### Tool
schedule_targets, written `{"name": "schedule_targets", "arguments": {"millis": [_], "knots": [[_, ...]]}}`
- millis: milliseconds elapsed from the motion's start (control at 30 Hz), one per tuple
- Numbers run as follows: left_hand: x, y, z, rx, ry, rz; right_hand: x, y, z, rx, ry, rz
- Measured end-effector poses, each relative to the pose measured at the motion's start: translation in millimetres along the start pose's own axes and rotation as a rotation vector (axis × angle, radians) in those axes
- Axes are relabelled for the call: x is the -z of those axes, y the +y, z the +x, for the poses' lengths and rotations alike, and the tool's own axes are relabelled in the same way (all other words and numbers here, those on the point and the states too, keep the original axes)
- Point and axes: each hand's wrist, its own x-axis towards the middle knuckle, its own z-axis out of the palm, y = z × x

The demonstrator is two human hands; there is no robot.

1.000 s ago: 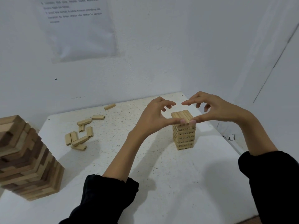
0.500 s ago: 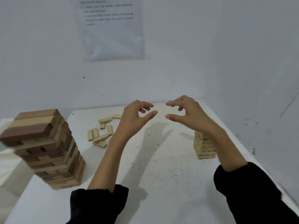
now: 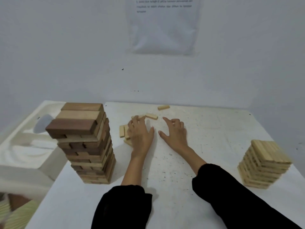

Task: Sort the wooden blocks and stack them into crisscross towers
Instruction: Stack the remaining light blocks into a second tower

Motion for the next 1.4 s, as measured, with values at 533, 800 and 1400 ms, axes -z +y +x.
{"name": "schedule_targets", "arguments": {"millis": [533,800,1400], "knots": [[-32,-29,30,-0.118,0.165,0.418,-28,11,102,0.197,0.134,0.012],[-24,-23,29,-0.063,0.198,0.279,-29,15,101,0.164,0.171,0.086],[-6,-13,27,-0.148,0.279,-0.051,31,52,-91,-0.005,0.211,0.24]]}}
